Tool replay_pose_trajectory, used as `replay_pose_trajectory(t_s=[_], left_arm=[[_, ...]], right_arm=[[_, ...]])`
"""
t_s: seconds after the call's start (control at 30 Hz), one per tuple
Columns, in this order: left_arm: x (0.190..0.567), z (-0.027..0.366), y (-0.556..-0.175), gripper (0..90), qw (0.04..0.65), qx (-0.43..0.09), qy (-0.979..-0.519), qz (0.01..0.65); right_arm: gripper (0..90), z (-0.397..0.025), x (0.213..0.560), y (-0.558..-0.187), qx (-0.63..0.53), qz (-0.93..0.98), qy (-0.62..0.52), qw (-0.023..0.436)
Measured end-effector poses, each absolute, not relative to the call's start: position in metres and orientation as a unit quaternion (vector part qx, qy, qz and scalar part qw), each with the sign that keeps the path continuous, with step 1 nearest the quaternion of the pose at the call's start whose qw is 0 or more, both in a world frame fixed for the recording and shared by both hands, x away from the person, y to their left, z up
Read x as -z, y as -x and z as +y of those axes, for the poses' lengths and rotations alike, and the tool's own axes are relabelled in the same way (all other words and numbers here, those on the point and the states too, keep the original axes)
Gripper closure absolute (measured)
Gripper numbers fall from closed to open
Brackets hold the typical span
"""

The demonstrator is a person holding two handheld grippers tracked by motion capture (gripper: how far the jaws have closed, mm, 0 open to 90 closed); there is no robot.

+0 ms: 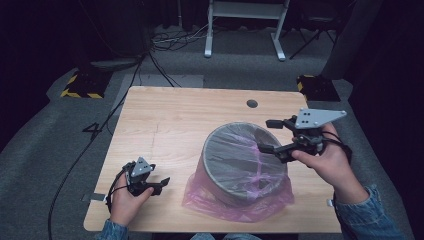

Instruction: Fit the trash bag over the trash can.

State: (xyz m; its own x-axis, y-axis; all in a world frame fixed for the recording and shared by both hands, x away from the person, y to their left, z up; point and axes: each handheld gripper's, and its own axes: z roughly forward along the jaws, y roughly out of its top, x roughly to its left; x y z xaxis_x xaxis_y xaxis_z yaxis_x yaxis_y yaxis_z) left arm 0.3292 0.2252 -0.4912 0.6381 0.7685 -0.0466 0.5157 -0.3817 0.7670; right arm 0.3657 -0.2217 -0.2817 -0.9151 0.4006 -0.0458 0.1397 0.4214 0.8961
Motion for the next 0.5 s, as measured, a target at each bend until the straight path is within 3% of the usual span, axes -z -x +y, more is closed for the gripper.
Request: replay_pose_trajectory(t_s=[0.5], left_arm=[[0.504, 0.226, -0.333, 25.3, 0.375, -0.152, -0.822, 0.402]], right_arm=[[21.5, -0.146, 0.307, -0.384, -0.483, 0.86, -0.141, 0.088]])
